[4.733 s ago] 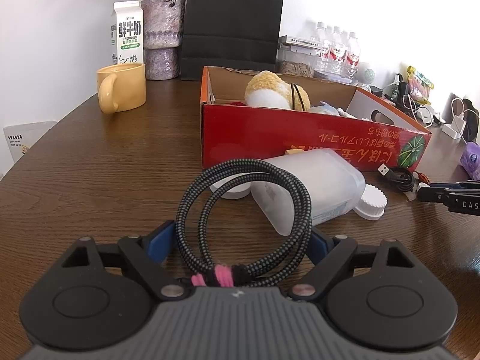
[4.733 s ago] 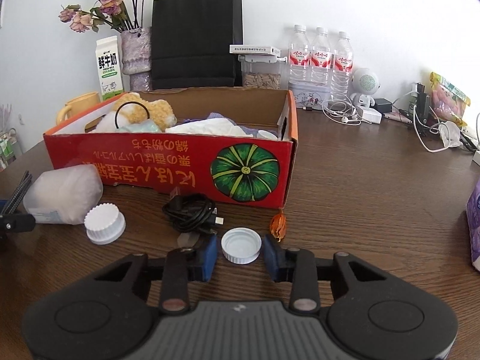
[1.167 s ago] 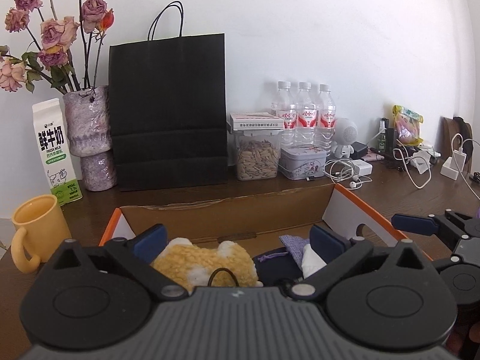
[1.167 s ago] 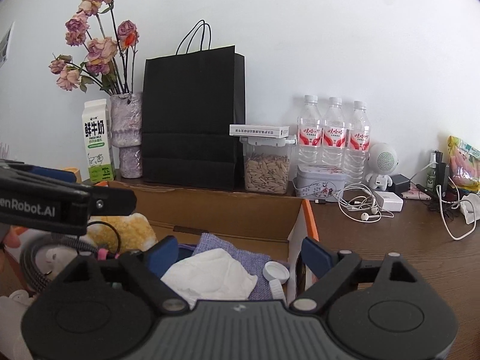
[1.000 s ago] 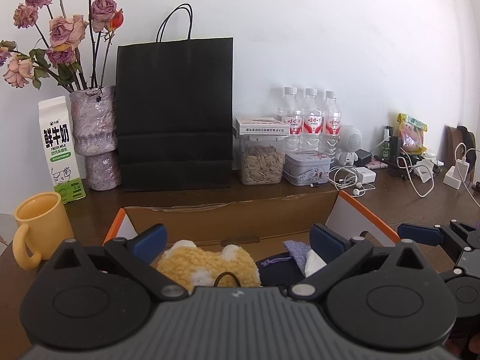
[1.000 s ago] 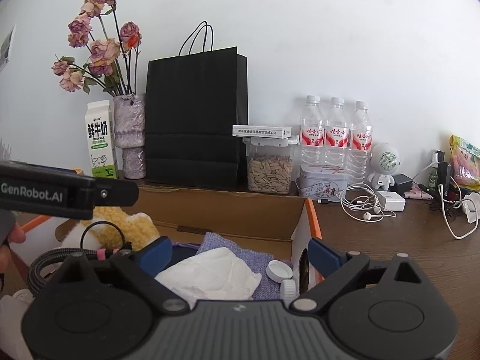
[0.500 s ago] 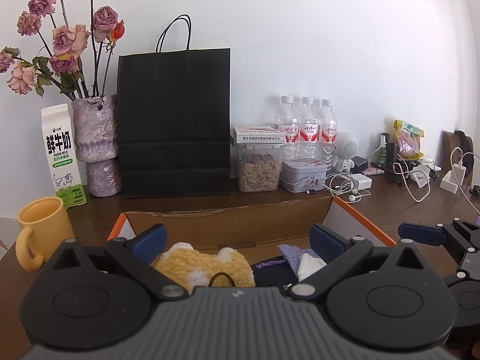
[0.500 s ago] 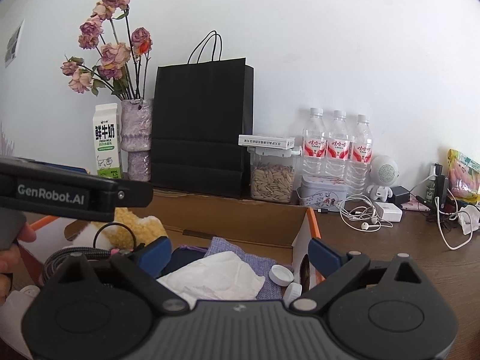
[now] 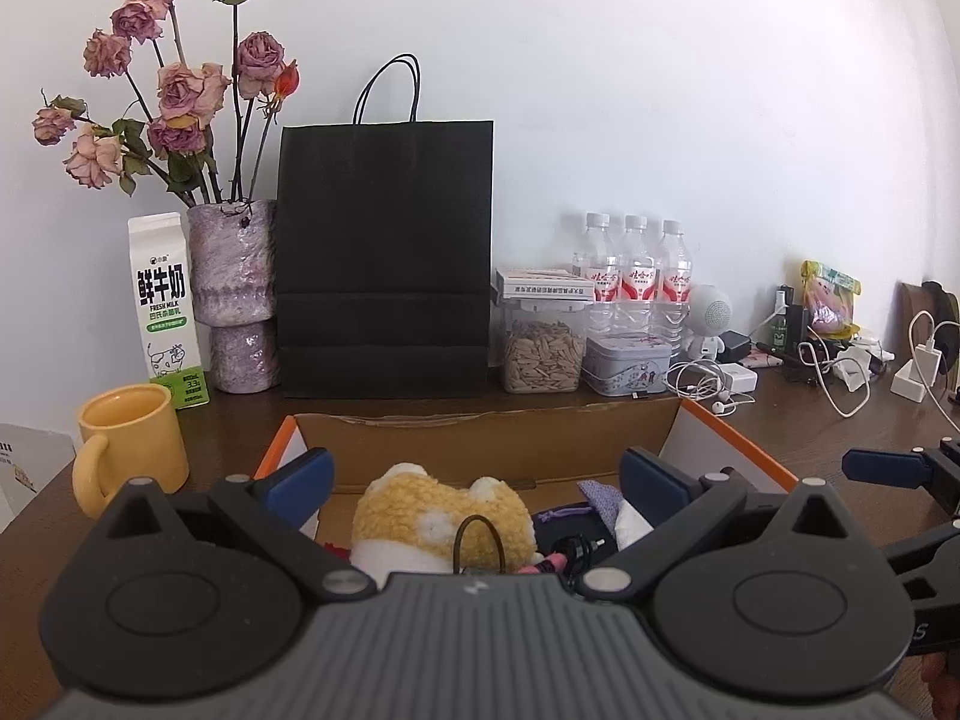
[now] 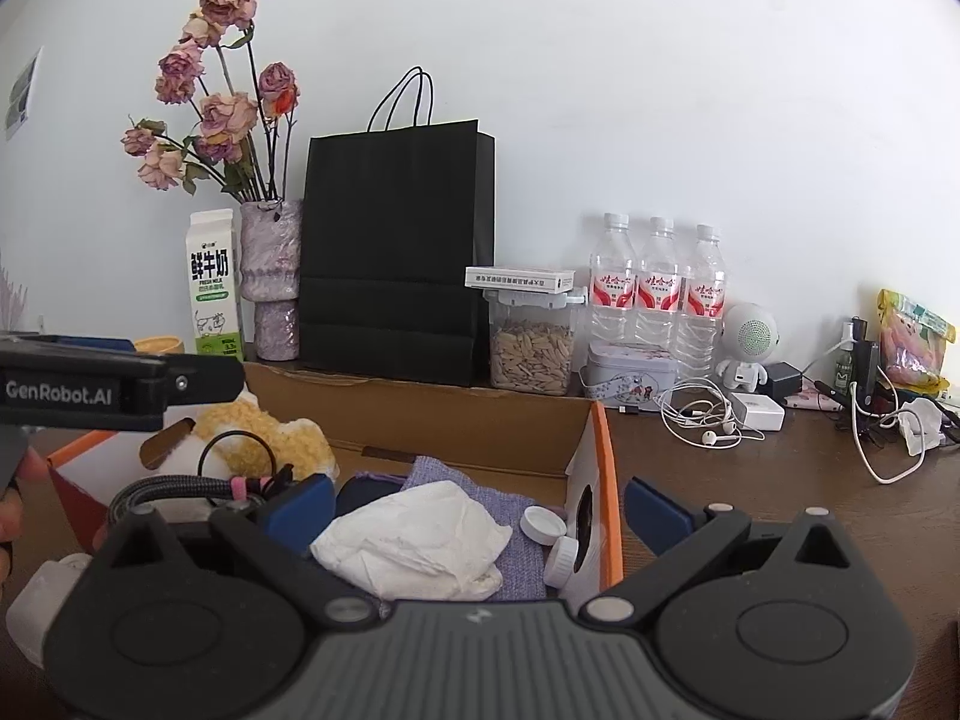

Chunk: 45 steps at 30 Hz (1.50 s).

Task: Organize objects
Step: 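Withdraw both grippers and move the left toward the white plastic container while the right approaches the orange item, then grasp the translucent white container with the left gripper while the right grasps the small orange item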

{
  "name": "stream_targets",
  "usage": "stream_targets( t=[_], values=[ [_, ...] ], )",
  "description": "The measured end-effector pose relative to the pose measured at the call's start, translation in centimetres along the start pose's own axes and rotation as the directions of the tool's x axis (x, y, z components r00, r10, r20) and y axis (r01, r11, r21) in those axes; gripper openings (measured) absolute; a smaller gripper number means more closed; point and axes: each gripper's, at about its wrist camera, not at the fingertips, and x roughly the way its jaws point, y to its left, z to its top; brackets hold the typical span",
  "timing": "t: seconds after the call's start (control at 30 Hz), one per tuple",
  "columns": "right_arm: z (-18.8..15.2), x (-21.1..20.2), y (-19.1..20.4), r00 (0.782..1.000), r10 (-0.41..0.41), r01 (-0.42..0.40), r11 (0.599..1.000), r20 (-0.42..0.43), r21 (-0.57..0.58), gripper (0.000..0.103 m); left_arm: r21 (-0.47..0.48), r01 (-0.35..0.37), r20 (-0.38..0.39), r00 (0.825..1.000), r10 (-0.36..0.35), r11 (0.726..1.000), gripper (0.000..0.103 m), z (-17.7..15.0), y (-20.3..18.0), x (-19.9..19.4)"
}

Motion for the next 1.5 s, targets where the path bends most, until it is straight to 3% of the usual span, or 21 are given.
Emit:
stream_targets(
  t=[0.4, 0.97, 1.07, 1.2, 1.4, 1.47, 1.5],
  values=[
    [-1.9, -3.8, -0.2, 1.0, 0.015, -0.015, 1.0, -0.003, 0.004, 0.103, 0.019, 0.006, -0.02, 1.0, -0.005, 1.0, 0.103, -3.0, -1.0, -4.2],
    [-6.6, -7.0, -1.9, 0.976, -0.028, 0.027, 1.0, -0.216, -0.007, 0.101, -0.012, -0.056, -0.151, 0.987, 0.054, 0.998, 0.103, -5.6, -0.3, -8.7],
    [-6.7, -6.7, -2.4, 0.971, -0.029, 0.028, 1.0, -0.238, -0.007, 0.09, -0.004, -0.056, -0.162, 0.985, 0.055, 0.998, 0.103, -5.8, -0.5, -9.1],
    [-6.8, -4.8, -3.1, 0.956, -0.027, 0.039, 0.999, -0.293, 0.034, 0.054, -0.006, -0.058, -0.18, 0.982, 0.056, 0.998, 0.103, -6.0, -0.7, -9.6],
    [-6.7, -2.8, -3.2, 0.952, -0.047, 0.07, 0.996, -0.303, 0.064, 0.042, -0.007, -0.076, -0.194, 0.978, 0.073, 0.997, 0.103, -6.2, -0.4, -10.5],
    [-6.6, -2.6, -3.1, 0.954, -0.043, 0.066, 0.996, -0.298, 0.068, 0.028, -0.015, -0.081, -0.204, 0.976, 0.076, 0.997, 0.103, -6.3, -0.2, -10.6],
    [-6.6, -2.6, -2.9, 0.955, -0.038, 0.06, 0.996, -0.296, 0.066, 0.011, -0.014, -0.082, -0.207, 0.975, 0.077, 0.997, 0.103, -6.3, -0.2, -10.7]
  ],
)
